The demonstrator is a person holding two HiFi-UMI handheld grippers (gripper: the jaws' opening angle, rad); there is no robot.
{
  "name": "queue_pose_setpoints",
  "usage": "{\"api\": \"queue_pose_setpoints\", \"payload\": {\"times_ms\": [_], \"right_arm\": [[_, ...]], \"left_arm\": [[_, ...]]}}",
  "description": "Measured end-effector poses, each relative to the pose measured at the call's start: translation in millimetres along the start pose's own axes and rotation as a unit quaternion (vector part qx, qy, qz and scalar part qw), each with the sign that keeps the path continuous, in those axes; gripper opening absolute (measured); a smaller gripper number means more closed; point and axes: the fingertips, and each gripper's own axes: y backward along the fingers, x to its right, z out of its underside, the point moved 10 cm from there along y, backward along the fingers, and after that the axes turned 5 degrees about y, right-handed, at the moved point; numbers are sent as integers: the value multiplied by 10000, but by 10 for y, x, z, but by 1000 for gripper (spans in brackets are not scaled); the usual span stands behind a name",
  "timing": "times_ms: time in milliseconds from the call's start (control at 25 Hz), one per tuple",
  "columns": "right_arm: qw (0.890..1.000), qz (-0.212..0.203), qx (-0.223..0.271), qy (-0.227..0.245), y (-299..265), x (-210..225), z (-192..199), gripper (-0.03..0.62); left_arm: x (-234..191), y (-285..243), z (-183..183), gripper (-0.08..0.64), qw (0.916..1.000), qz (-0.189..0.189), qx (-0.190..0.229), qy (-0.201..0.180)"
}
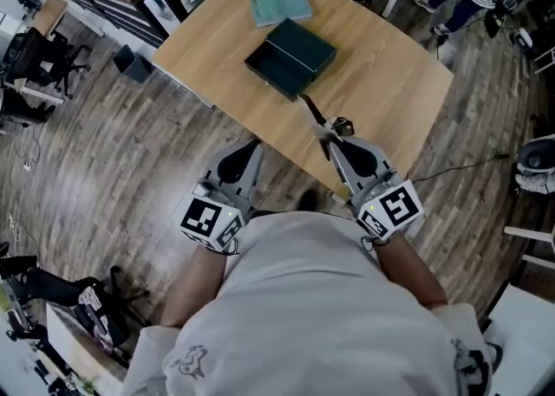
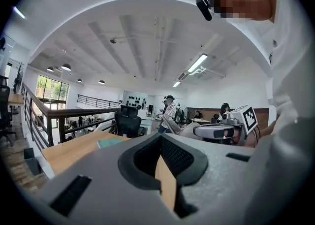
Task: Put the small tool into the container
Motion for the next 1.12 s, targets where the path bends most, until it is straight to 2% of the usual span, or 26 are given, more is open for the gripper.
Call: {"api": "queue_pose_setpoints", "payload": {"times_ms": [200,440,880,1120], "right_arm": [[10000,18,30,-85,96,251,57,17],[9998,23,-100,-171,49,408,104,17],[9986,34,-442,-297,-244,587,171,17],[9974,-26,-635,-355,-633,754,203,17]], "left_arm": [[156,-289,23,5,9998,141,-128,-86],[116,-512,46,5,9995,244,-212,19],[-192,-891,46,5,9979,499,-373,167],[-575,-1034,38,5,9974,415,-521,282]]}}
